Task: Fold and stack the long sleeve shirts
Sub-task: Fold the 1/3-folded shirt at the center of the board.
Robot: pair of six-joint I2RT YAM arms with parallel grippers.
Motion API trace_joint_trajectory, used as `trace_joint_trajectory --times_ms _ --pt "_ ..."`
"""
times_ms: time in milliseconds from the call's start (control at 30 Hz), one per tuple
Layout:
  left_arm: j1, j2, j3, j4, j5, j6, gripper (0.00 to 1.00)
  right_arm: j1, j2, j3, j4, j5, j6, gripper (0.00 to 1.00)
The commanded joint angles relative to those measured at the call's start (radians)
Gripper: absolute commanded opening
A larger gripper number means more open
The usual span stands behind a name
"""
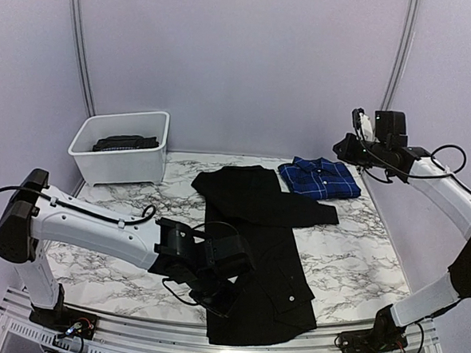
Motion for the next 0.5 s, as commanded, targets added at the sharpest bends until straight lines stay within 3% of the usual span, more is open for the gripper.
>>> trace_joint_trajectory --times_ms 0,100,233,333,467 --pt "-0.003 -0.004 0.012 -0.031 0.017 0.018 0.23 -0.008 -0.014 -0.055 0.003 -0.024 -0.016 0.00" --pt "0.029 -0.046 0.010 -0.028 -0.027 0.003 0.37 -0.004 -0.003 -0.096 0.010 -0.084 -0.027 0.01" --pt "0.118 -0.118 0.002 -0.028 -0.114 -0.008 0.52 0.048 -0.001 -0.172 0.023 -0.096 -0.040 0.16" --pt "0.216 -0.159 -0.011 -0.029 -0.188 -0.026 0.54 0.116 -0.007 -0.228 0.034 -0.076 -0.036 0.27" --pt "0.393 -0.178 -0.015 -0.024 -0.272 -0.011 0.52 0.212 -0.034 -0.322 0.053 -0.046 -0.001 0.29"
